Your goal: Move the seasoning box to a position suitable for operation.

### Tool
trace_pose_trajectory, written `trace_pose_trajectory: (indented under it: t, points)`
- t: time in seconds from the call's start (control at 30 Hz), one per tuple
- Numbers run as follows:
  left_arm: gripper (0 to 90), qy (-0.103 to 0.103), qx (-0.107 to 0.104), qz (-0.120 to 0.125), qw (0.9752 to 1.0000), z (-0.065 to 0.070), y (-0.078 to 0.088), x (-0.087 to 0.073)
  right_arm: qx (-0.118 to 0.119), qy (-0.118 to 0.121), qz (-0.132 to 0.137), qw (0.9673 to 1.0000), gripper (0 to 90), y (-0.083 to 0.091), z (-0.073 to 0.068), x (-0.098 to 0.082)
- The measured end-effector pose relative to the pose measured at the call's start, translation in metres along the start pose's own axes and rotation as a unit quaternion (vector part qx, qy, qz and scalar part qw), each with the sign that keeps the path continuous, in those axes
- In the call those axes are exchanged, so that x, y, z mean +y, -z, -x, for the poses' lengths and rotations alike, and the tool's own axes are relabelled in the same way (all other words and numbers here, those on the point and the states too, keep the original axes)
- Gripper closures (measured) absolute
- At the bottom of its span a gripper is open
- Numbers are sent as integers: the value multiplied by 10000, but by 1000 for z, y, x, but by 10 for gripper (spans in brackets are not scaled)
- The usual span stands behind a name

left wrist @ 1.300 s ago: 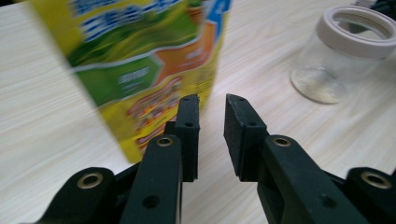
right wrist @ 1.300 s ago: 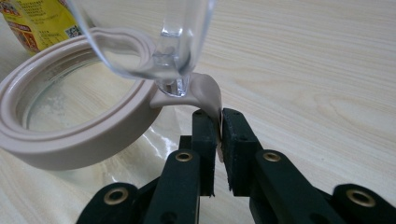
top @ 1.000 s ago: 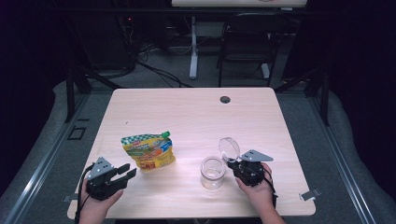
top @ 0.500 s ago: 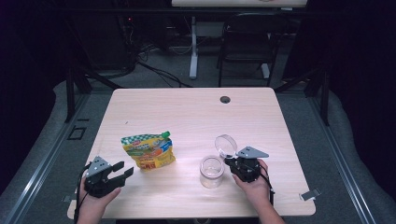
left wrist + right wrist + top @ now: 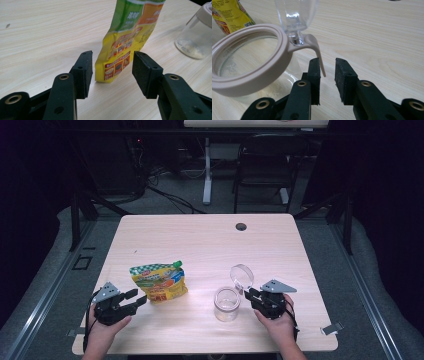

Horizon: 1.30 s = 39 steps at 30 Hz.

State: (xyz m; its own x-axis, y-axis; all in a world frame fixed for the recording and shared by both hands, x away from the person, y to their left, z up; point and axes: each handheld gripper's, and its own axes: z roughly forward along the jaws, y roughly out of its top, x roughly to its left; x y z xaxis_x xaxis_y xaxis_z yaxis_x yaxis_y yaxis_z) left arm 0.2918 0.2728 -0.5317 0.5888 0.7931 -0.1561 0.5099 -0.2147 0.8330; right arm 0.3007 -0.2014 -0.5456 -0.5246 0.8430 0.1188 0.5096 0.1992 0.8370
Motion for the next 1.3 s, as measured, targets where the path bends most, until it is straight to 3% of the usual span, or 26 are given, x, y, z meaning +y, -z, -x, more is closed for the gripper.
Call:
trace_pose_trajectory:
  t: [0.3,0.6,0.87,1.03,1.3]
  points:
    - [549,43,-277,-62,9996,-6,-13,8,-30,-222,-8,9997,706,14,8,-10]
    - [633,67,-270,22,9996,-7,-15,13,-104,-231,-2,9997,701,21,9,-15]
    - [722,-53,-297,32,9995,-4,-13,11,-98,-281,12,9996,703,21,11,-15]
    - [808,-203,-497,13,9986,3,-11,8,-76,-274,0,9996,704,19,11,-14]
    - [840,-423,-470,-71,9980,11,-9,9,-24,-250,-59,9997,707,16,10,-13]
